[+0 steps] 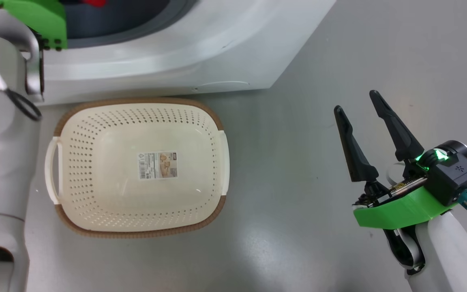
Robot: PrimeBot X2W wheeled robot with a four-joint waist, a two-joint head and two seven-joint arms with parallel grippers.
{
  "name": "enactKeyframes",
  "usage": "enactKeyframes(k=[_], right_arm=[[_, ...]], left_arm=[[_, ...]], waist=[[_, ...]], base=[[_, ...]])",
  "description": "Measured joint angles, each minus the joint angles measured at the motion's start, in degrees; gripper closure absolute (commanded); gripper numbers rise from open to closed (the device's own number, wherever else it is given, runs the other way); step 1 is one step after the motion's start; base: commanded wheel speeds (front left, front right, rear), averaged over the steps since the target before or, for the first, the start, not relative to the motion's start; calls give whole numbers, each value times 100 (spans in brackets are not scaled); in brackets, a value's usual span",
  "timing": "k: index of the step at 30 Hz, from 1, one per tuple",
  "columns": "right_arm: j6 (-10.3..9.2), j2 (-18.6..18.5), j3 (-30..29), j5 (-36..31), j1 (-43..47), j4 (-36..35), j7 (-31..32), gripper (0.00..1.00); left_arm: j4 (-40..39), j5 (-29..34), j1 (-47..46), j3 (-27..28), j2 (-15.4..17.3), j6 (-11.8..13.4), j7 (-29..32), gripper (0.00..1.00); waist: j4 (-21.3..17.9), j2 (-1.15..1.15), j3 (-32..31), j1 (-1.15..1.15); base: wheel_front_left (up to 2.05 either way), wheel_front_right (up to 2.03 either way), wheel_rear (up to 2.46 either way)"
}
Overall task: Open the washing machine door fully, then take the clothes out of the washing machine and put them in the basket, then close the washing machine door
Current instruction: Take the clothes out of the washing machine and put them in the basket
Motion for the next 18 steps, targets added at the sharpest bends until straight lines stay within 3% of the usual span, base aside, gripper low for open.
enactKeyframes(k=[18], right_arm=[[0, -5, -79, -99, 447, 129, 0, 0]], left_arm=[[-2611, -291, 2065, 68, 14, 15, -25, 100]], waist=[[157, 0, -794, 0]], base=[[0, 0, 0]])
